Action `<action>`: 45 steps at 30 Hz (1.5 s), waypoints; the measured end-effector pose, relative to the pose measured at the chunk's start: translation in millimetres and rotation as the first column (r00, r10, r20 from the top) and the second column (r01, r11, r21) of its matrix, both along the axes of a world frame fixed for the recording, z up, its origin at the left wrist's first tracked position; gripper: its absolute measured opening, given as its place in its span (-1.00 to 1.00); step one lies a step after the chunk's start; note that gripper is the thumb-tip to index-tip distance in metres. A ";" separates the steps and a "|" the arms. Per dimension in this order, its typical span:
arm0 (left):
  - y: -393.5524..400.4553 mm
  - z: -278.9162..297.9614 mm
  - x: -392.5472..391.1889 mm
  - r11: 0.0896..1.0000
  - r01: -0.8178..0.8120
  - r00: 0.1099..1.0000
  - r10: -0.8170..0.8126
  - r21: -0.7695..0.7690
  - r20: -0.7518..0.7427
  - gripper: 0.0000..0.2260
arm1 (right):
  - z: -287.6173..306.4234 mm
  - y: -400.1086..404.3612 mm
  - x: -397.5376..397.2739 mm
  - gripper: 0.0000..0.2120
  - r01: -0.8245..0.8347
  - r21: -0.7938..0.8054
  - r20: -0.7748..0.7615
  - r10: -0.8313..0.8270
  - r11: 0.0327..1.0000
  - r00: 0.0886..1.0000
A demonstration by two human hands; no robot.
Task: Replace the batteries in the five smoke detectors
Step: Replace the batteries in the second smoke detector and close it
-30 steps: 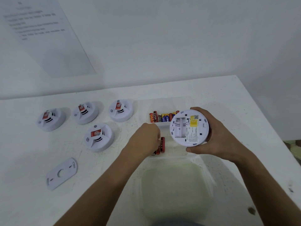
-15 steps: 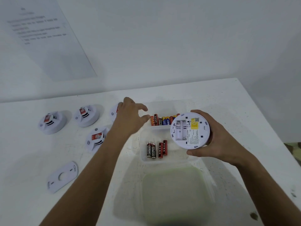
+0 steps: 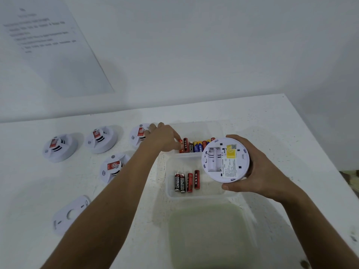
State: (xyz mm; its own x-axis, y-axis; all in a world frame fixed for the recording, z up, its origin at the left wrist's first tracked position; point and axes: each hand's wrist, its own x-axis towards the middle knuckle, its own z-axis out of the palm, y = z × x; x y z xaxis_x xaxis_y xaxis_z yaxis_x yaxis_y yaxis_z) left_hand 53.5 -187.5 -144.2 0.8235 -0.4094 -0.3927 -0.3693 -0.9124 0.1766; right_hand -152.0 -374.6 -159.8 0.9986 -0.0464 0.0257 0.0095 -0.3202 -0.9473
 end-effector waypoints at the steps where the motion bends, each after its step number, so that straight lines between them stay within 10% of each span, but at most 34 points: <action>1: -0.2 -1.3 0.2 0.999 -0.022 1.000 0.022 -0.033 -0.009 -0.64 | -0.1 -0.2 0.0 -0.03 0.002 0.001 -0.003 -0.002 1.000 1.000; 9: 9.0 14.8 -13.7 0.890 -0.155 0.971 0.218 -0.428 0.101 -0.91 | 3.1 0.2 3.0 -0.04 -0.025 -0.005 0.001 0.025 1.000 1.000; 19: 21.5 59.5 -98.2 0.541 -0.037 0.988 0.146 -0.840 0.050 -0.80 | 6.9 13.7 13.7 -0.05 -0.027 0.040 0.063 0.024 0.999 0.998; 30: 18.4 37.8 -109.0 0.566 0.061 0.988 0.084 -0.822 0.132 -0.84 | 17.3 21.3 8.4 -0.06 -0.069 0.099 0.104 0.059 0.993 0.993; 38: 31.8 41.2 -106.4 0.657 0.181 0.973 -0.227 -0.732 0.037 -0.28 | 24.5 16.3 7.8 -0.08 -0.059 0.097 0.115 0.048 0.994 0.992; 45: 34.7 37.3 -101.8 0.682 0.274 0.948 -0.309 -0.678 0.072 -0.33 | 18.6 16.2 8.7 -0.07 -0.061 0.098 0.077 0.053 0.993 0.996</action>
